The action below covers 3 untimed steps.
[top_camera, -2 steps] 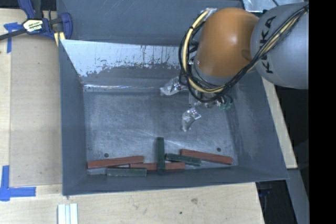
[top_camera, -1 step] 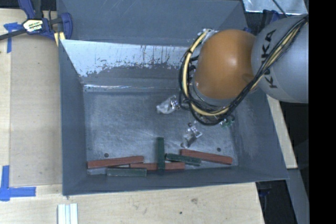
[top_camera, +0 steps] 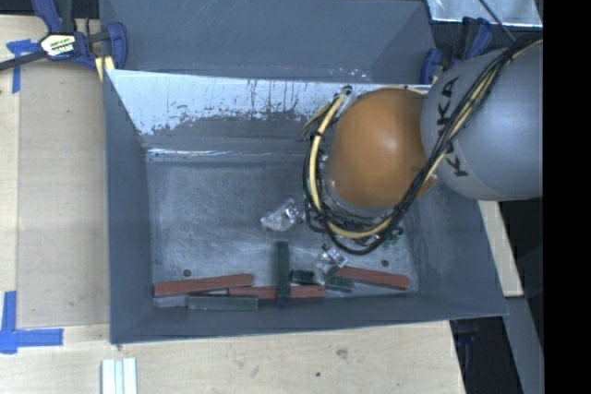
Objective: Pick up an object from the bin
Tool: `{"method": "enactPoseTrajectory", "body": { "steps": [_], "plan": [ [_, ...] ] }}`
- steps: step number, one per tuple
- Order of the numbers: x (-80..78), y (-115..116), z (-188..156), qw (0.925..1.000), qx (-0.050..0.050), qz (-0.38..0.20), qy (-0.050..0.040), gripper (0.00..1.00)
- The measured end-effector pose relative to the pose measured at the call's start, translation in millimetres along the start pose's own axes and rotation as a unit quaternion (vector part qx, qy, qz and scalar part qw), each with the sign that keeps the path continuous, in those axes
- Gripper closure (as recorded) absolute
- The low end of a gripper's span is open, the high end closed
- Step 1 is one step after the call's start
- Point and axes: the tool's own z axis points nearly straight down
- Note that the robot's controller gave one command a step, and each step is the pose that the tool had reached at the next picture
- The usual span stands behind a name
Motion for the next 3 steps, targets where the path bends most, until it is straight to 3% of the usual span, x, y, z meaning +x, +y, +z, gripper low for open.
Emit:
{"method": "enactPoseTrajectory", "body": {
  "steps": [1,2,3],
  "plan": [
    [2.2,-7.8,19.0,0.9959,-0.003,-0.09,0.0006,0.0],
    [-41.2,21.5,33.0,0.9824,0.005,-0.186,-0.0044,1.0],
    [-41.2,21.5,33.0,0.9825,0.005,-0.186,-0.0044,1.0]
  ]
}}
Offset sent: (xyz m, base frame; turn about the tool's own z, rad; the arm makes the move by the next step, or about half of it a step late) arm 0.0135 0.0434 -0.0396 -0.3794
